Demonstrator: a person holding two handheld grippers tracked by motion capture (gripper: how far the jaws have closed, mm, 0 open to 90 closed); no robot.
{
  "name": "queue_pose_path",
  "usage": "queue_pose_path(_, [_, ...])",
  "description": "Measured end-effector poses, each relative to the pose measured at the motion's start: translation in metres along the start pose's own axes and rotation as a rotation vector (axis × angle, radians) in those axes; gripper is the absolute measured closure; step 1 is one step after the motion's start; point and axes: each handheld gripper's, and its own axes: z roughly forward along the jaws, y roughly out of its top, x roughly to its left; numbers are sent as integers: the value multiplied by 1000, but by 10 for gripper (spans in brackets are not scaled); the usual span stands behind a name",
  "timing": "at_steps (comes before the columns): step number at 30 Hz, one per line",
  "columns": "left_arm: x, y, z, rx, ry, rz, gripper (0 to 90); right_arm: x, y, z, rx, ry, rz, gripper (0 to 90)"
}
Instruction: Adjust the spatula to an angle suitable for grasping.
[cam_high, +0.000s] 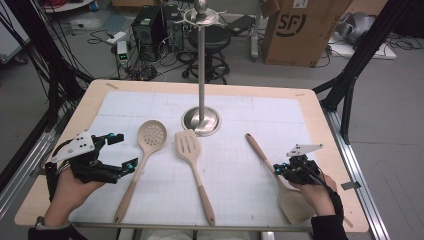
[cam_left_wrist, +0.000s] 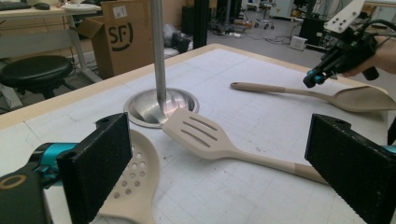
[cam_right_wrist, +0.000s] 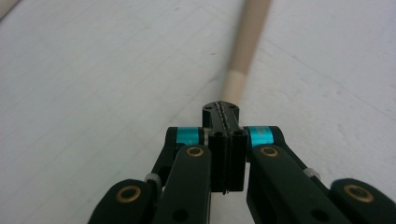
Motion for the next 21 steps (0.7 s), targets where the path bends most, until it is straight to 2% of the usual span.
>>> queue_pose_path(3, [0, -1, 1, 4, 0, -1, 78, -7, 2, 7, 8, 2, 8, 900])
queue_pose_path(8, [1, -1, -2, -4, 6, -9, 78, -11, 11, 14, 13, -15, -13, 900])
queue_pose_path(10, [2, -1, -2, -4, 7, -8, 78, -13, 15, 13, 7, 12, -15, 900])
queue_pose_path(13, [2, -2, -1, 0, 7, -12, 78, -18, 20, 8, -2, 22, -23, 900])
queue_pose_path(16, [2, -3, 0, 5, 7, -11, 78, -21, 24, 8, -7, 47, 0, 900])
queue_pose_path(21, [1, -3, 1, 6, 5, -11, 78, -20, 30, 20, 57, 82, -3, 900])
